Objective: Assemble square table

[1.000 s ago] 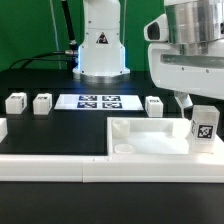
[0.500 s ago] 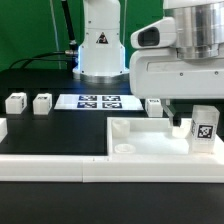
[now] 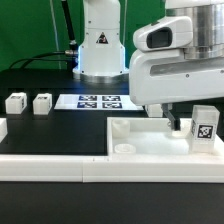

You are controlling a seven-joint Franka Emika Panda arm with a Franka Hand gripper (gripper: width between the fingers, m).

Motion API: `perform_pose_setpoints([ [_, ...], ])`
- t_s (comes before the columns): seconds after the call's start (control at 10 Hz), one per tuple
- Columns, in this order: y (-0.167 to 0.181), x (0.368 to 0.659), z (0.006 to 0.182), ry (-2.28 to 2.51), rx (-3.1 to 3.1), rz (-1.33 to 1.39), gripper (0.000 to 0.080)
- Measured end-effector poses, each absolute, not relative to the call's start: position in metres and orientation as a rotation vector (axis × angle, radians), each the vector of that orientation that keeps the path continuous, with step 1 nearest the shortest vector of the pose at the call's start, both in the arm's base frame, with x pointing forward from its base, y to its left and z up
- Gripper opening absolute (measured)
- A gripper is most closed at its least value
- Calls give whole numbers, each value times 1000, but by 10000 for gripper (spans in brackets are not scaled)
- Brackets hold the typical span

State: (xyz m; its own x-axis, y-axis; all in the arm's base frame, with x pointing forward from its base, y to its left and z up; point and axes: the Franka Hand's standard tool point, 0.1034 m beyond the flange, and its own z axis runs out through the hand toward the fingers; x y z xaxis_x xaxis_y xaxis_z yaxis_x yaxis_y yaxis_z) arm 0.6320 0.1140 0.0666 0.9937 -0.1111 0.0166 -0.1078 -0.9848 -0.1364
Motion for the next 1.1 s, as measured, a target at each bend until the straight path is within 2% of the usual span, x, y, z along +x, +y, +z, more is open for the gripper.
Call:
perform_pose_setpoints([
  [0.1,114,632,67,309,-2988,-27,287],
  [0.5,114,632,67,732,-2912,0,291],
  [0.9,115,633,65,1773,-2449,93,291],
  [1.1,115,632,65,2029,-2233,135,291],
])
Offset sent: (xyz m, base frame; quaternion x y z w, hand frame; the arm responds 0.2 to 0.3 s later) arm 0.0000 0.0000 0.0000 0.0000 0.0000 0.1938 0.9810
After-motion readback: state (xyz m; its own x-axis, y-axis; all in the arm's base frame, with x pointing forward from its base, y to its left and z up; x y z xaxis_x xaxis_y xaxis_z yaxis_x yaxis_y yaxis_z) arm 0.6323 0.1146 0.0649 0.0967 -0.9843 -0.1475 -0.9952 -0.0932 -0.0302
